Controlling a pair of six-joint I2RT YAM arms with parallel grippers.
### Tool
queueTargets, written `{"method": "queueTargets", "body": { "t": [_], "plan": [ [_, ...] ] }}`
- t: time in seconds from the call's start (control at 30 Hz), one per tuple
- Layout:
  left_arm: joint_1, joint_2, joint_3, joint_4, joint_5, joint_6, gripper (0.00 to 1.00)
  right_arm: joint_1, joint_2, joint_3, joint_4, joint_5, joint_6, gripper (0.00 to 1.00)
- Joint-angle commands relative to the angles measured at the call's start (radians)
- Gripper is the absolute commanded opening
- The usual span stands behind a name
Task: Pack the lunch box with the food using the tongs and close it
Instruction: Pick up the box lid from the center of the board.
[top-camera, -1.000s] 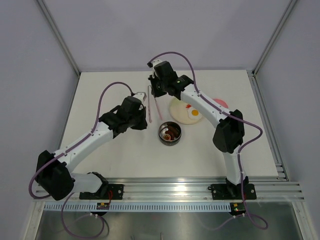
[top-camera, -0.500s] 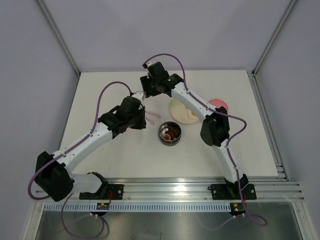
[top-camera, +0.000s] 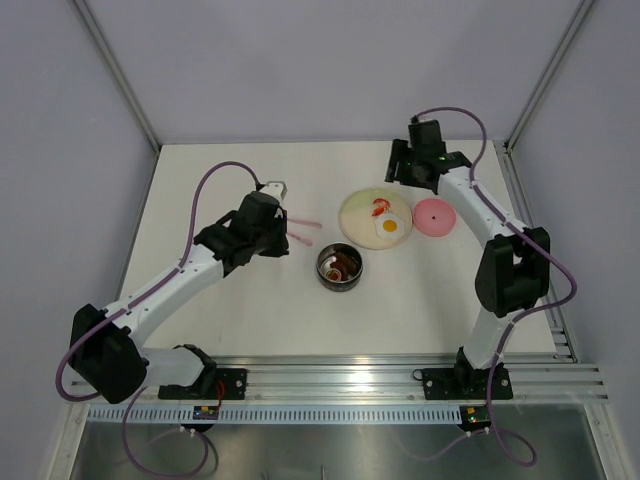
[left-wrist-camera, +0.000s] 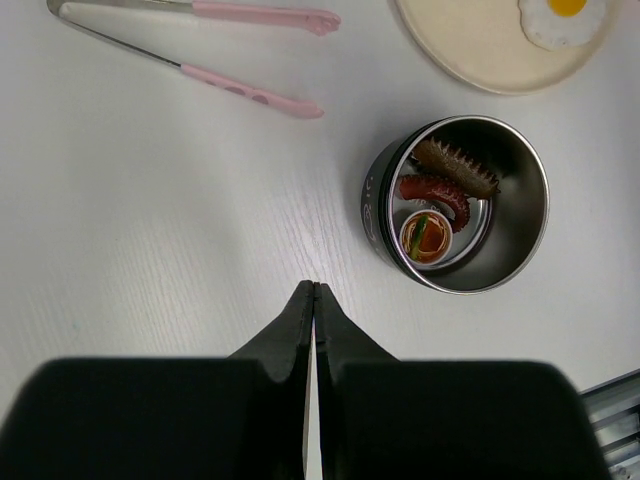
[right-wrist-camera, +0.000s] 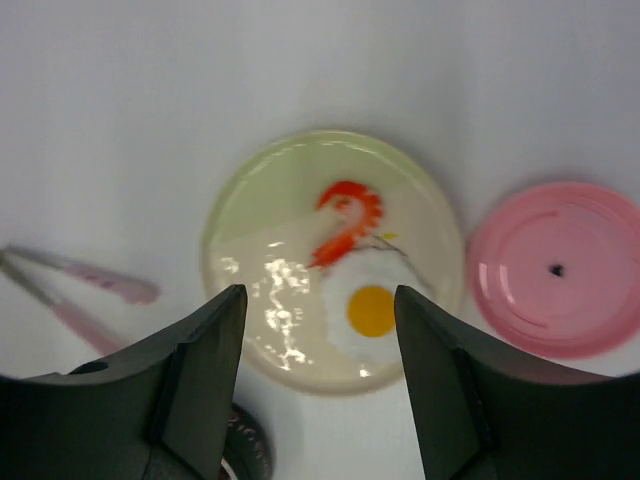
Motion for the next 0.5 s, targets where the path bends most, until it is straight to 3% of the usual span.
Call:
{"method": "queueTargets", "body": {
  "t": [0.0,0.27,0.47],
  "plan": [
    [0.006,-0.028,-0.003,0.04,-0.02,0.011,0.01,-0.11,-0.079,-0.126,0.057,0.037,0.124,0.69],
    [0.006,-0.015,-0.003,0.036,0.003,-0.001,0.01,-0.437,-0.096,-0.427,0.245,-0.245,0.333,0.68],
    [0.006,-0.017,-0.003,0.031,0.002,-0.015,0.0,-0.454,-0.014,-0.458,0.242,-0.154,0.354,0.6]
  ]
}}
